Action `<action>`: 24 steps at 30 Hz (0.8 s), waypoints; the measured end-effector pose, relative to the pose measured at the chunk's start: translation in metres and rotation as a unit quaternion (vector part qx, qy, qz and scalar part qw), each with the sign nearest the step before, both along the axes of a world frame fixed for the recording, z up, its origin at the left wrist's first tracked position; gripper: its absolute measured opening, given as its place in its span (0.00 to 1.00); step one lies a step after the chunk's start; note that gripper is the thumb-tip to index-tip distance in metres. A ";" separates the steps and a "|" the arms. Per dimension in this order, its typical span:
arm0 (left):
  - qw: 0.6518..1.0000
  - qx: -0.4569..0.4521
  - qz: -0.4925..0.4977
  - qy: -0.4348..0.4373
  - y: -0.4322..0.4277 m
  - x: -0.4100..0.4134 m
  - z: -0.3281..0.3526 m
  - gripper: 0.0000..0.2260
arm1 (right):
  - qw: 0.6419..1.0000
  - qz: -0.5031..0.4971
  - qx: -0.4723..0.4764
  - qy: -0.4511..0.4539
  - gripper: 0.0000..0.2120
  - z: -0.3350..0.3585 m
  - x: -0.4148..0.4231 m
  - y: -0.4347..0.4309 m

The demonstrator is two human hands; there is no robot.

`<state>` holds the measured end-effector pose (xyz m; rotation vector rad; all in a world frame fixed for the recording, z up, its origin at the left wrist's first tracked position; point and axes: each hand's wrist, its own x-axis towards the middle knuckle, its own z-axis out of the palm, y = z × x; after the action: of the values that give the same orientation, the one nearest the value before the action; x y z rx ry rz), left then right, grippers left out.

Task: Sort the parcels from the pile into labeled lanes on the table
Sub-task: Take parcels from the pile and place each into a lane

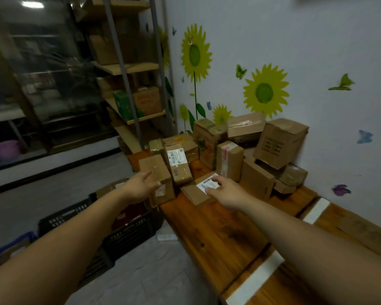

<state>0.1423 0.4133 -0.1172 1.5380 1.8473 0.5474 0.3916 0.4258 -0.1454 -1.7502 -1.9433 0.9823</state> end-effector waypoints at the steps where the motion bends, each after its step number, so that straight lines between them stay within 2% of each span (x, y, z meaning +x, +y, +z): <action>1: 1.000 0.005 -0.005 -0.005 0.019 -0.013 -0.002 0.25 | 1.000 -0.003 -0.005 0.002 0.28 -0.004 -0.014 0.016; 8: 0.996 -0.011 -0.078 0.036 0.143 -0.080 -0.006 0.31 | 0.996 -0.062 -0.053 0.031 0.27 -0.027 -0.095 0.104; 12: 0.992 -0.020 -0.121 0.027 0.205 -0.084 -0.010 0.27 | 0.992 -0.091 -0.079 0.037 0.26 -0.037 -0.116 0.146; 16: 0.987 -0.042 -0.147 0.042 0.268 -0.071 -0.026 0.29 | 0.984 -0.135 -0.105 0.051 0.25 -0.061 -0.125 0.190; 21: 0.983 -0.068 -0.163 0.042 0.332 -0.052 -0.048 0.31 | 0.949 -0.222 -0.185 0.124 0.30 -0.107 -0.128 0.238; 24: 0.975 -0.100 -0.189 0.061 0.356 -0.045 -0.062 0.30 | 0.931 -0.248 -0.237 0.126 0.24 -0.128 -0.131 0.256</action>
<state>0.0968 0.7698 -0.1792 1.7551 1.5827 0.0891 0.2603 0.6820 -0.2737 -2.0877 -1.0702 1.4632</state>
